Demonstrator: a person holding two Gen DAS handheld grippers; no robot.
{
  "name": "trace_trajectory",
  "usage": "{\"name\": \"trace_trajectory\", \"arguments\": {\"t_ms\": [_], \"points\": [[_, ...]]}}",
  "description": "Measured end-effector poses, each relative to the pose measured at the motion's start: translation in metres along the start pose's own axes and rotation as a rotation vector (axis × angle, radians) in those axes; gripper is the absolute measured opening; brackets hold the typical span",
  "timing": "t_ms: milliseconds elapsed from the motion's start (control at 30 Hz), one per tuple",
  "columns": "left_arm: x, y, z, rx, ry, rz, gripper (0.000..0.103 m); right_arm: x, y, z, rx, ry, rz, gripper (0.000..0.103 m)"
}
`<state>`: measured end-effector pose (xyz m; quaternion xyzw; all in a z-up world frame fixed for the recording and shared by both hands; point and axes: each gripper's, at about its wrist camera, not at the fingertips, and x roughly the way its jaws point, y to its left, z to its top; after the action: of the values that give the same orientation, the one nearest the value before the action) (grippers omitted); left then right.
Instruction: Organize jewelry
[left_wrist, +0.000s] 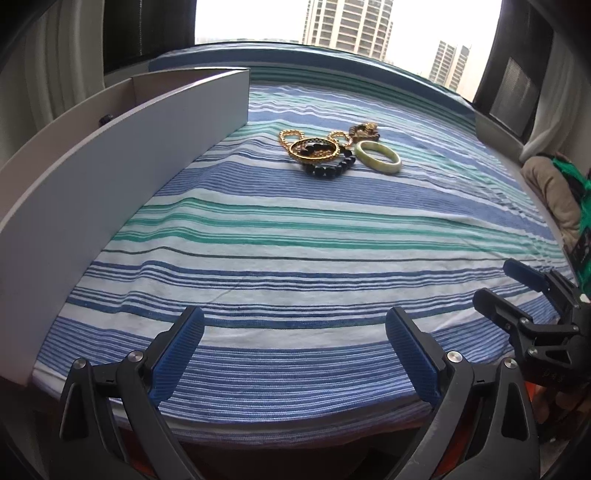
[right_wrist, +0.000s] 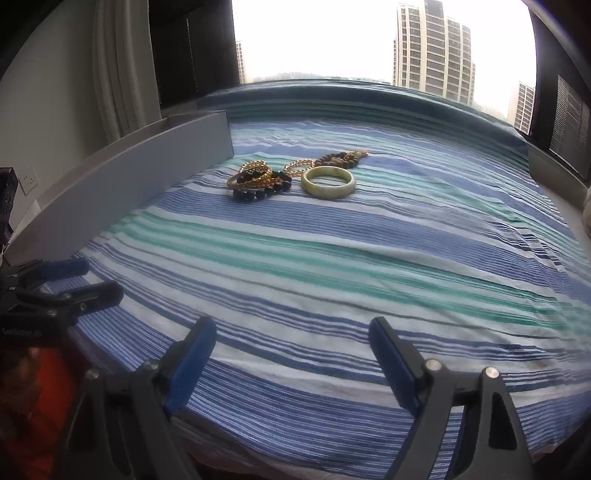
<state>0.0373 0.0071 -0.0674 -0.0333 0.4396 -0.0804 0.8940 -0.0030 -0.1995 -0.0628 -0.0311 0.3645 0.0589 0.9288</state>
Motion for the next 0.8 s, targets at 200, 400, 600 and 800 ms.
{"name": "trace_trajectory", "arguments": {"t_ms": [200, 400, 600, 800], "points": [[-0.009, 0.004, 0.003, -0.003, -0.032, 0.031, 0.099, -0.006, 0.004, 0.004, -0.025, -0.028, -0.037, 0.086], [-0.008, 0.005, 0.001, -0.005, -0.01, 0.036, 0.099, -0.003, 0.003, 0.002, -0.021, -0.013, -0.042, 0.086], [-0.01, 0.005, 0.002, 0.001, -0.016, 0.051, 0.099, -0.005, 0.006, 0.002, -0.033, -0.022, -0.041, 0.086], [-0.013, 0.007, 0.003, -0.001, -0.03, 0.073, 0.099, -0.01, 0.008, 0.004, -0.048, -0.05, -0.055, 0.086]]}}
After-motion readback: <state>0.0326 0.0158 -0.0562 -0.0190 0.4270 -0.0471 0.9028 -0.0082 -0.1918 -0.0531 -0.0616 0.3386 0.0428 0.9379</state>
